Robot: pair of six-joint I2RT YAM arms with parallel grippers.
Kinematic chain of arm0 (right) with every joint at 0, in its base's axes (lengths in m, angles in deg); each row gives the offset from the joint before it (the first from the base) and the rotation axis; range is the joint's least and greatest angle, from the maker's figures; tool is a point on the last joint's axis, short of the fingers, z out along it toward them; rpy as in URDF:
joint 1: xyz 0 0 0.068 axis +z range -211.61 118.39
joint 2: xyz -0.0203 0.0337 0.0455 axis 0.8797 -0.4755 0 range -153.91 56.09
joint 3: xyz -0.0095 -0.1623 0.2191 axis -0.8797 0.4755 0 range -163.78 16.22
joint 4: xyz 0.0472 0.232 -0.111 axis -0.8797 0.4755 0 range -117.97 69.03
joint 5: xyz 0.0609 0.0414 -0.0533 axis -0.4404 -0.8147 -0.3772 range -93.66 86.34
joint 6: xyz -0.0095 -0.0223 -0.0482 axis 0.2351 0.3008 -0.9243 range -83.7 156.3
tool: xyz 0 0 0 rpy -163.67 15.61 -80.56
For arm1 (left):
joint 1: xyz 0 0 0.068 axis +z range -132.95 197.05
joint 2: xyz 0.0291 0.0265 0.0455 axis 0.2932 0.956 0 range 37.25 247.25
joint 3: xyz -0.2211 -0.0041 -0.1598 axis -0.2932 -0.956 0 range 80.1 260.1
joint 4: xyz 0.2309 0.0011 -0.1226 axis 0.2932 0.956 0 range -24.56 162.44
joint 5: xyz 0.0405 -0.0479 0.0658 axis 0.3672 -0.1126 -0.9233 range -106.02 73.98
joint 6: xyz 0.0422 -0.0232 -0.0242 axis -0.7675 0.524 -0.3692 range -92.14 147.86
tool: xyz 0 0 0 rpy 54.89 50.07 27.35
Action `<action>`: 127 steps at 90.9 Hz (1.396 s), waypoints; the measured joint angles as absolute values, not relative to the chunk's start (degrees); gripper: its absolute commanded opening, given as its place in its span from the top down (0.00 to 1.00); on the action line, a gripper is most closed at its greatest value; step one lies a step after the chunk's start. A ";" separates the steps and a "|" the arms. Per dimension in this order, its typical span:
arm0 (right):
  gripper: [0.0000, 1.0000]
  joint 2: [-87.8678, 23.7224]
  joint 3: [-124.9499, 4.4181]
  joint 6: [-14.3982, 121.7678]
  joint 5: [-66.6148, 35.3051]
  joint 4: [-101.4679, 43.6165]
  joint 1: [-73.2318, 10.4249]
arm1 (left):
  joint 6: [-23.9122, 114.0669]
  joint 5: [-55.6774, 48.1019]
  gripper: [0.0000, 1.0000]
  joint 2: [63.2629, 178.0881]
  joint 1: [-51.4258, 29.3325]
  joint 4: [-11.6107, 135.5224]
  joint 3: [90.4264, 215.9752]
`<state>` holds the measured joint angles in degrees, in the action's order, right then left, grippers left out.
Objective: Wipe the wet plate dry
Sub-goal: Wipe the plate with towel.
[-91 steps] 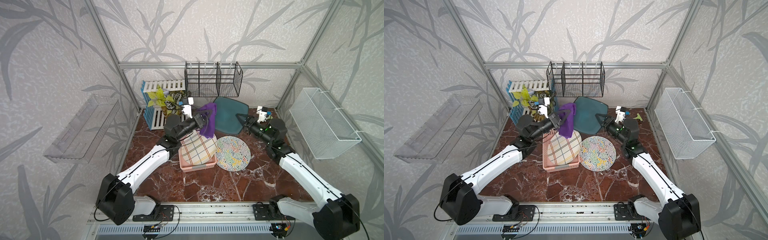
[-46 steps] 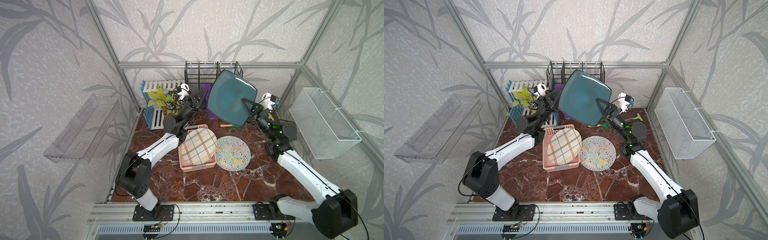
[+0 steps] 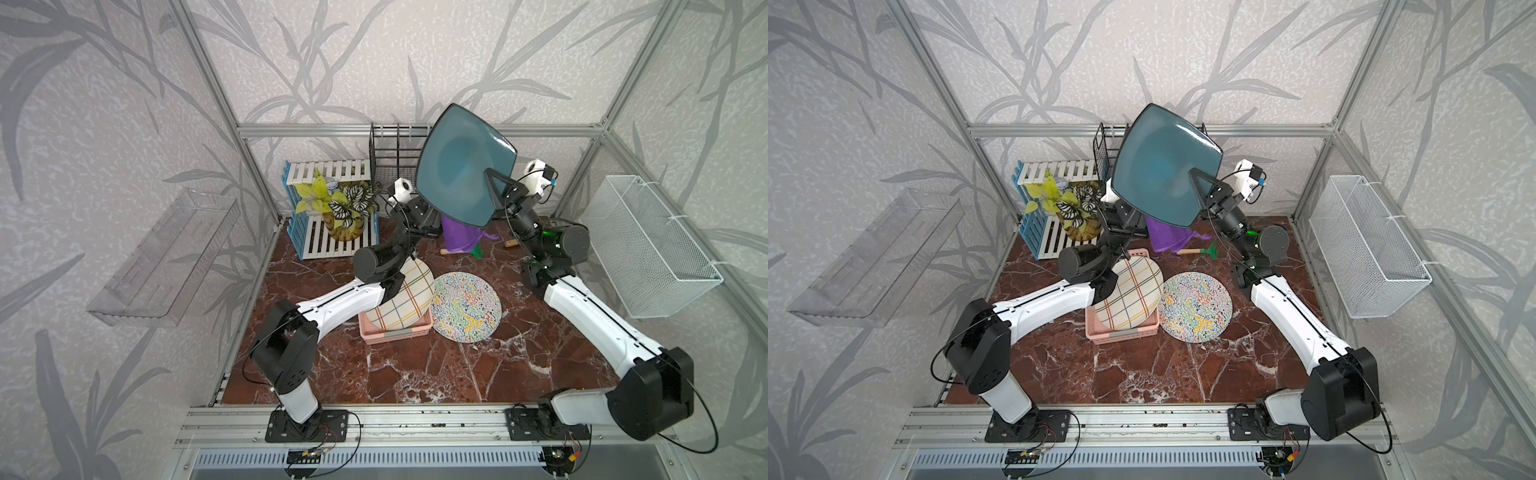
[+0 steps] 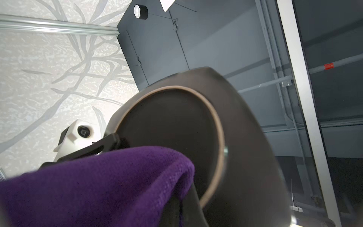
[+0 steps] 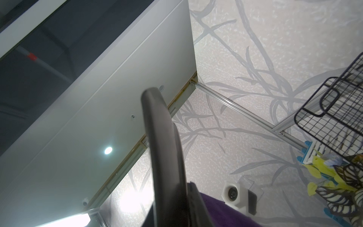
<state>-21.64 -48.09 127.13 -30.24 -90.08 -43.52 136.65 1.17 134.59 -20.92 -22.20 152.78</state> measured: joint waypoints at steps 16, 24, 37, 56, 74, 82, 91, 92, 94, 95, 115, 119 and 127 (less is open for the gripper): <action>1.00 -18.04 -42.01 124.11 -27.10 -86.91 -39.67 | 137.74 0.02 1.00 136.25 -16.84 -21.72 158.88; 1.00 -16.70 -42.14 121.18 -26.84 -86.08 -35.69 | 138.73 -0.55 1.00 137.84 -17.08 -23.20 162.07; 1.00 -17.34 -46.38 117.64 -29.46 -85.21 -34.05 | 139.34 -1.03 1.00 138.63 -20.86 -24.75 162.31; 1.00 -21.12 -52.48 117.82 -29.92 -84.14 -39.93 | 139.10 -0.99 1.00 138.74 -25.91 -24.03 155.69; 1.00 -19.61 -49.38 118.10 -28.98 -77.71 -48.41 | 135.43 0.26 1.00 135.48 -23.72 -22.18 146.57; 1.00 -15.81 -45.66 116.46 -27.14 -71.63 -51.80 | 130.81 2.48 1.00 130.76 -21.47 -19.71 142.53; 1.00 -10.43 -42.06 111.96 -24.39 -61.21 -53.75 | 120.59 4.82 1.00 122.70 -19.48 -10.59 140.85; 1.00 -9.99 -41.86 111.41 -24.17 -60.18 -53.77 | 119.38 4.85 1.00 121.78 -19.39 -9.02 140.96; 1.00 -9.05 -41.49 110.38 -23.95 -57.91 -53.73 | 115.03 5.00 1.00 119.70 -19.35 -4.73 141.48; 1.00 -8.70 -41.38 109.88 -23.93 -57.06 -53.64 | 113.59 5.00 1.00 118.87 -19.39 -2.72 141.90; 1.00 -6.32 -41.12 104.22 -26.22 -51.00 -48.09 | 77.40 -2.59 1.00 118.11 -25.86 42.72 164.76; 1.00 -6.21 -41.12 103.74 -26.90 -50.89 -46.99 | 72.94 -4.49 1.00 118.96 -26.04 48.16 166.01; 1.00 -5.73 -41.12 101.36 -27.62 -50.28 -45.27 | 65.79 -8.64 1.00 121.41 -25.69 57.58 166.38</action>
